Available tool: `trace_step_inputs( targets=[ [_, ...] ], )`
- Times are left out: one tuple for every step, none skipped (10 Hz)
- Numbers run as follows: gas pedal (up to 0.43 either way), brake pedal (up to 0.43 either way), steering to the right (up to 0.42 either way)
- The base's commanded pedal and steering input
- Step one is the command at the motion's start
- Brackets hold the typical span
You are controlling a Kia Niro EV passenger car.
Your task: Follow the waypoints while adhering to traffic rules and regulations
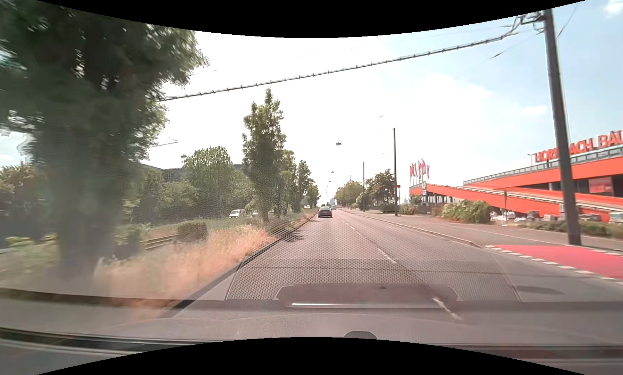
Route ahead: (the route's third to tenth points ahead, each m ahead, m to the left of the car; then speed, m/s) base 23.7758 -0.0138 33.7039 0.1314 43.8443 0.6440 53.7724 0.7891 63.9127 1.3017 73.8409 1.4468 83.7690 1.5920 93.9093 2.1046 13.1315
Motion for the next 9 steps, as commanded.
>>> trace_step_inputs(
  targets=[
    [0.13,0.0,-0.013],
    [0.13,0.0,-0.013],
    [0.13,0.0,-0.011],
    [0.13,0.0,-0.009],
    [0.13,0.0,-0.007],
    [0.13,0.0,-0.007],
    [0.13,0.0,-0.007],
    [0.13,0.0,-0.007],
    [0.13,0.0,-0.007]
  ],
)
